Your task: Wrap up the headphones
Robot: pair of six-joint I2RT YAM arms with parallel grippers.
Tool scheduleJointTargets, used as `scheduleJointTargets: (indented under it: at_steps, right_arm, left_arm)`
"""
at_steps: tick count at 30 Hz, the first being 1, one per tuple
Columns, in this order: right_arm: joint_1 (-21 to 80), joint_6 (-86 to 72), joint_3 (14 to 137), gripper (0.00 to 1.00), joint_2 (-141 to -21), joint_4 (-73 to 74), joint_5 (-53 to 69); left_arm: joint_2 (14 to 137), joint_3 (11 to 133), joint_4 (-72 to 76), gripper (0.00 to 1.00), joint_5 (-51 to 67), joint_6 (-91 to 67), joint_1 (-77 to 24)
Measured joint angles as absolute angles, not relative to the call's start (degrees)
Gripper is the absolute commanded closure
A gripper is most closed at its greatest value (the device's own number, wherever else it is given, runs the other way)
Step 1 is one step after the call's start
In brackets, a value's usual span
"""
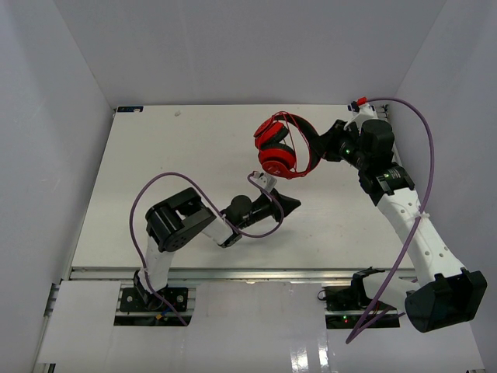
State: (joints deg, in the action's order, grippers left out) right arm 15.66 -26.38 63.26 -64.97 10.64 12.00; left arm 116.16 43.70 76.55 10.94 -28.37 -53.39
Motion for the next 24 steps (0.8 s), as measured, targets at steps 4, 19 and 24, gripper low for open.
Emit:
scheduleJointTargets:
  at_steps: [4, 19, 24]
  right_arm:
    - [15.66, -26.33, 63.29, 0.92, -64.97, 10.63, 11.94]
    - [15.66, -25.74, 64.8, 0.92, -64.49, 11.09, 13.25]
    - [15.66, -25.93, 64.86, 0.92, -64.4, 11.25, 14.61]
  left_arm:
    - [115.71, 41.38, 76.58, 0.66, 10.12, -27.96, -53.49]
    - [84.18, 21.61, 74.17, 0.11, -9.85, -9.29, -58.37]
    - [96.95, 36.15, 70.91, 0.06, -5.0, -2.6, -56.21]
